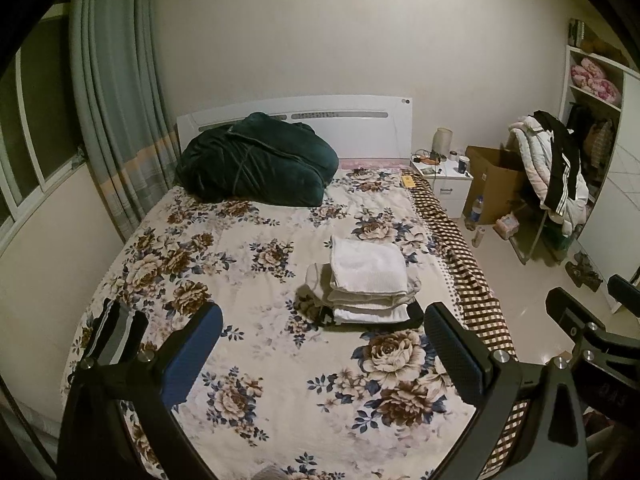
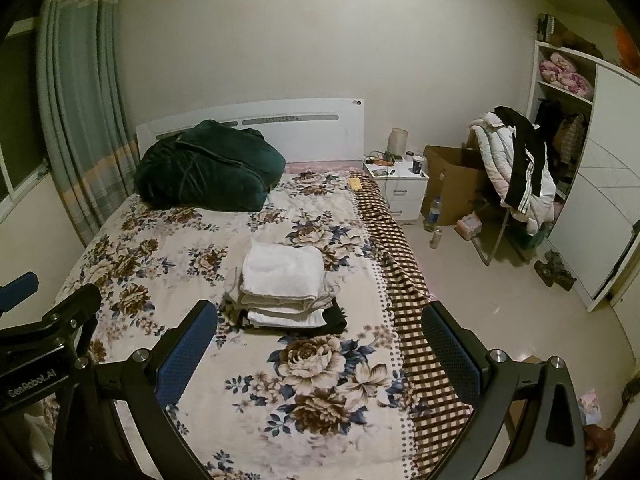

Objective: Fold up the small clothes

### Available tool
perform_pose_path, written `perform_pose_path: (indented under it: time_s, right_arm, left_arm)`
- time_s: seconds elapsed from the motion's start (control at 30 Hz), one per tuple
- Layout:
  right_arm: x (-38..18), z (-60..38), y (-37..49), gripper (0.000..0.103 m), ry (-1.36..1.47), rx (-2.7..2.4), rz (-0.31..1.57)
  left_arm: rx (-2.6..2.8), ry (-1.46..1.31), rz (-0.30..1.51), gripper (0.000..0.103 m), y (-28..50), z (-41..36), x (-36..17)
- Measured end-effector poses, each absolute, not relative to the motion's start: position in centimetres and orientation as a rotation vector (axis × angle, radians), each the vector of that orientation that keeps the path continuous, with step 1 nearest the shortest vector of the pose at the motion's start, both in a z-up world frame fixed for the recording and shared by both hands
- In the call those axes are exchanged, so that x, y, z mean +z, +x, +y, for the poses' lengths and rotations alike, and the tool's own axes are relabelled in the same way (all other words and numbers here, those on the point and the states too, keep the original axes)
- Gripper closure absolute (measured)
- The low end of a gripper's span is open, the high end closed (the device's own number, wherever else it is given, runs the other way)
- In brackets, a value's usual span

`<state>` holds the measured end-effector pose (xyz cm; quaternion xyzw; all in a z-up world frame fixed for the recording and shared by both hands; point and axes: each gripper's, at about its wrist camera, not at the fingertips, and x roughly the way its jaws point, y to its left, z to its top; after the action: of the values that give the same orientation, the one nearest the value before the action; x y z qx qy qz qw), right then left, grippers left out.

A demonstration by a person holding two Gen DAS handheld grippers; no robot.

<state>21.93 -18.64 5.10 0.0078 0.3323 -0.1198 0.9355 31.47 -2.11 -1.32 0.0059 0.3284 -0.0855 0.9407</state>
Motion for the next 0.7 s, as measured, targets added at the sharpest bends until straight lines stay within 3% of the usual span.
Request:
perform_pose_path:
  time_s: [0.7]
  right_arm:
    - [5.1,-18.9,22.3,0.000,0.016,-0.223,0.687]
  left_arm:
    - [-0.151,-0.004,0.675,0.000,31.5,-1.1,-0.8]
